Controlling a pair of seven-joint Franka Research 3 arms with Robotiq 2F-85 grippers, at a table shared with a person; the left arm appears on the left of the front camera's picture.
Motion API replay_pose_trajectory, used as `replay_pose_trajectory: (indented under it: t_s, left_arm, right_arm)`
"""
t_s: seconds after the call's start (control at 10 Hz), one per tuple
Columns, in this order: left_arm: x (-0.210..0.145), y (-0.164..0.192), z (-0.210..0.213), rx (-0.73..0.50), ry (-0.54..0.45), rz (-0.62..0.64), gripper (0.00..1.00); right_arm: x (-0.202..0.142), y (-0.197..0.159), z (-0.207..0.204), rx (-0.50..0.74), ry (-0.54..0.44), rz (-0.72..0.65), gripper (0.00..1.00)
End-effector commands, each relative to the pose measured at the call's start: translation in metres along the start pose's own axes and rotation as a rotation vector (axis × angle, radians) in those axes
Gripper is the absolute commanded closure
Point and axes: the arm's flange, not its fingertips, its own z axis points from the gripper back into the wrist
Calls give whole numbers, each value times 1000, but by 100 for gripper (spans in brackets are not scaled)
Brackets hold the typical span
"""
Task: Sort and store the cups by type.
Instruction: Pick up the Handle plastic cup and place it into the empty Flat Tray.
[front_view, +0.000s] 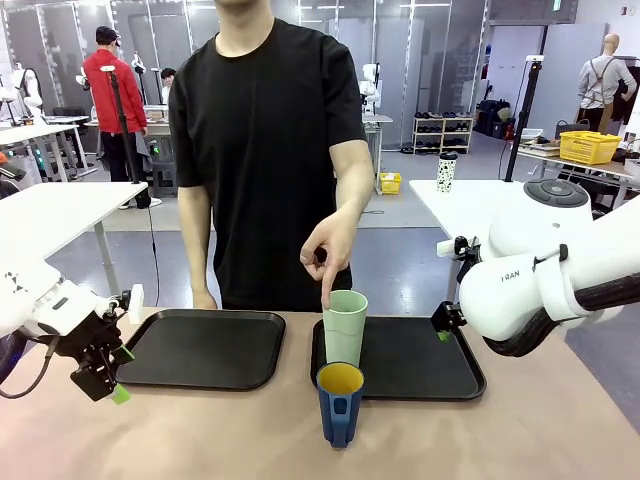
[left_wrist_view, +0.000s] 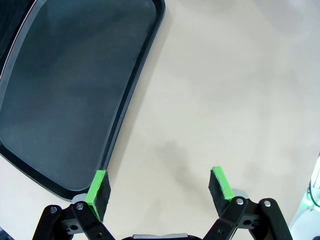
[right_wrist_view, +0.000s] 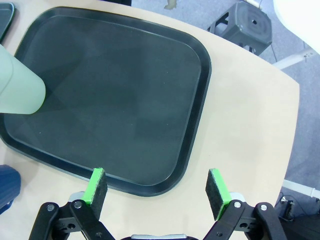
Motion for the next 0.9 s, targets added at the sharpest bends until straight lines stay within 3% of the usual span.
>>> replay_pose_trajectory:
  t_s: [0.0,0.1,0.2,0.4,0.8]
  left_arm:
    - [-2,-4,-2,16,12,-2,0]
    - [-2,-4,-2,16,12,-2,0]
    - [-2,-4,-2,16,12,-2,0]
    - [-2,-4,-2,16,12,-2,0]
    - [-2,-4,-2,16,12,-2,0]
  right_arm:
    - [-1,0,1,1,-3,8,0]
    - [0,0,0,0,0,0,0]
    - [0,1,8,-12,6,95,0]
    - [-4,0,34,-6,-27,415,0]
    - [-11,-6,58,46,16,943,0]
